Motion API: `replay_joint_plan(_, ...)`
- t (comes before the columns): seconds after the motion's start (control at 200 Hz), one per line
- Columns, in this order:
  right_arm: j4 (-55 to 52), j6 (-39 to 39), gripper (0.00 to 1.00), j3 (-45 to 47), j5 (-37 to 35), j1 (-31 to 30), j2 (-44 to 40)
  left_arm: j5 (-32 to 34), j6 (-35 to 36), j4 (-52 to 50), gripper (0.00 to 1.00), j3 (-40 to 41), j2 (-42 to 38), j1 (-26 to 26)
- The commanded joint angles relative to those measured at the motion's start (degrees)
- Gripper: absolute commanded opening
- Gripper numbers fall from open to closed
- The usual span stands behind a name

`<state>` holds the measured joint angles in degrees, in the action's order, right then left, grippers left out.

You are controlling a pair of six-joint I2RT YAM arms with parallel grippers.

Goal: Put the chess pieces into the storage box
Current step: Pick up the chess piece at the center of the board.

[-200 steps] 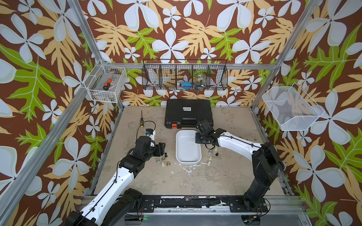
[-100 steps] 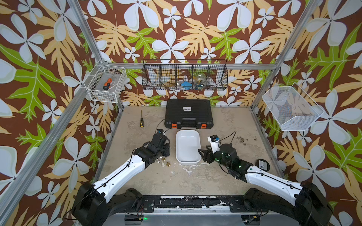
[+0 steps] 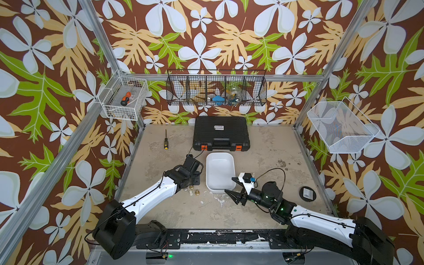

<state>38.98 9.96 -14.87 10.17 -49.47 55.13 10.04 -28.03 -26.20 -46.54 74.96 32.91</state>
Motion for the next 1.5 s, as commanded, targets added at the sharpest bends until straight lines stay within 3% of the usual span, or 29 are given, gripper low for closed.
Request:
replay_joint_plan(0.0, 4.18, -0.83, 0.77, 2.25, -7.91, -0.10, -3.92, 0.61, 1.22, 0.74, 0.43, -0.87, 2.59, 0.05)
replay_joint_plan(0.165, 5.19, -0.81, 0.80, 4.53, -11.04, -0.07, -7.94, 0.78, 1.31, 2.04, 0.42, -1.58, 6.47, 0.02)
replay_joint_plan(0.616, 4.80, -0.73, 0.80, 3.98, -10.98, -0.08, -7.17, 3.23, 1.66, 1.84, 0.40, -3.20, 12.24, 0.04)
replay_joint_plan(1.181, 4.44, -0.64, 0.80, 3.54, -11.23, -0.09, -6.29, 4.10, 2.02, 1.59, 0.25, -3.38, 13.20, 0.06)
replay_joint_plan(1.496, 4.56, -0.46, 0.80, 3.62, -11.00, -0.15, -6.36, 5.19, 2.02, 1.41, 0.24, -3.11, 14.10, 0.05)
